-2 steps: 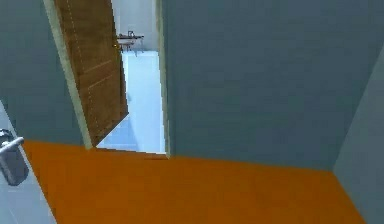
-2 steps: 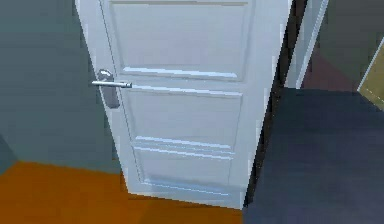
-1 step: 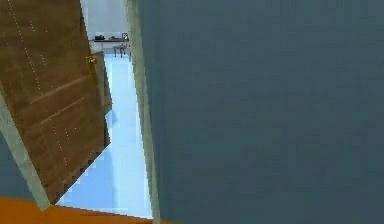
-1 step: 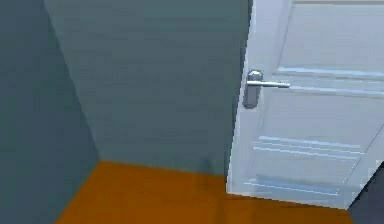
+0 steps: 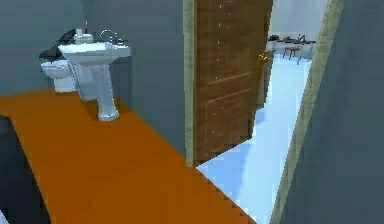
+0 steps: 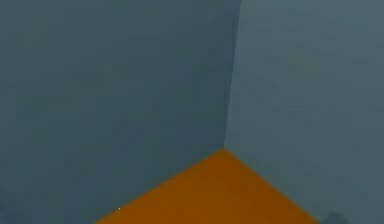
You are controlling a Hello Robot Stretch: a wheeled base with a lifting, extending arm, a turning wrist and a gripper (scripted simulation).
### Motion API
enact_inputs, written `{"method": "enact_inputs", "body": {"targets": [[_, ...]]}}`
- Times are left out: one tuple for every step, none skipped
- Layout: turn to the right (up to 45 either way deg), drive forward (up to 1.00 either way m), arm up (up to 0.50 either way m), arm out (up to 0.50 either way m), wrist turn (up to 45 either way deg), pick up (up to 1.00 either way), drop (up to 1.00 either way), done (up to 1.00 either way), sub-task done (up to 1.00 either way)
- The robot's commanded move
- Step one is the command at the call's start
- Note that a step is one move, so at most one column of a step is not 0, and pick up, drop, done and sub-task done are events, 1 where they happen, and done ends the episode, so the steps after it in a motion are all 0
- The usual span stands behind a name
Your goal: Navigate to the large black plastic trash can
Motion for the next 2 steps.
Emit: {"method": "enact_inputs", "body": {"targets": [[-3.0,0.00,0.00,0.00,0.0,0.00,0.00,0.00,0.00],[0.0,0.30,0.00,0.00,0.0,0.00,0.00,0.00,0.00]]}}
